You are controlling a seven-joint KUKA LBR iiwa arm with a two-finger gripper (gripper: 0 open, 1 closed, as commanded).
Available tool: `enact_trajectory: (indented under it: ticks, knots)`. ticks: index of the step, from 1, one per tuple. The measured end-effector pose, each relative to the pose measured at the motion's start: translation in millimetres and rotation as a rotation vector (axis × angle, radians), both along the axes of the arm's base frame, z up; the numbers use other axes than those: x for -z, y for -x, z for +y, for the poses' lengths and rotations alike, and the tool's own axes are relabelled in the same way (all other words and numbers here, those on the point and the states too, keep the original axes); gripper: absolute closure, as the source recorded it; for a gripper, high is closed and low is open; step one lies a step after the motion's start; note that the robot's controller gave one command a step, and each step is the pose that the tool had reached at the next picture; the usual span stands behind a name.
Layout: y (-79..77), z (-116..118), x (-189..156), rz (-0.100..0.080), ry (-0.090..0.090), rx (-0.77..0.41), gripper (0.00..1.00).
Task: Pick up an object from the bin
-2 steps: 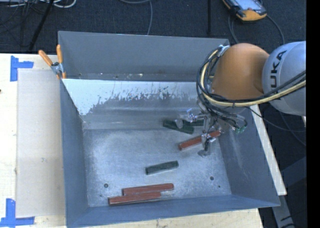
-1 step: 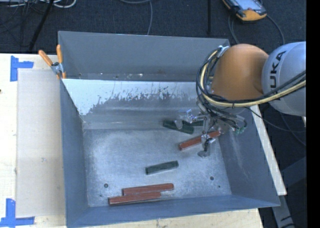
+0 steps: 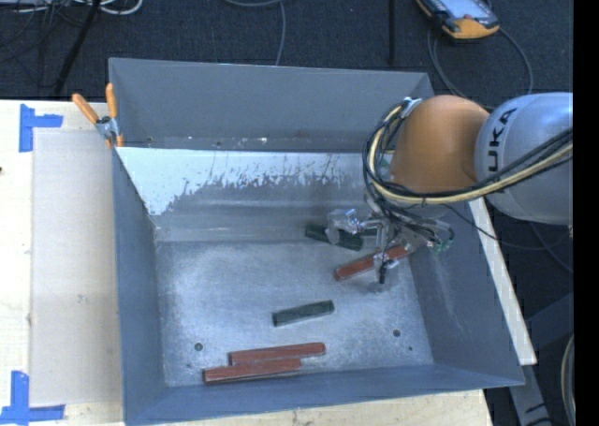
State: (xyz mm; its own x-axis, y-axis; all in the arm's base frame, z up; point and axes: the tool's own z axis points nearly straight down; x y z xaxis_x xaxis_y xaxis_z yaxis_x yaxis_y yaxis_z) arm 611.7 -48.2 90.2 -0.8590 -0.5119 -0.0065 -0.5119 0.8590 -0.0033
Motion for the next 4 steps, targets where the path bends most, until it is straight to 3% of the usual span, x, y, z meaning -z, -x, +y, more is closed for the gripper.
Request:
enact_trajectory:
  ticks: [1,2,3,4]
  knots:
    - [0.2,-65.8,16.0,-0.005,-0.001,0.193,1.0]
    - [3.0,-65.5,19.5,0.005,-0.001,0.193,0.0]
    - [3.0,-65.5,19.6,0.004,-0.001,0.192,0.0]
    - [4.4,21.1,17.1,0.003,0.0,-0.127,1.0]
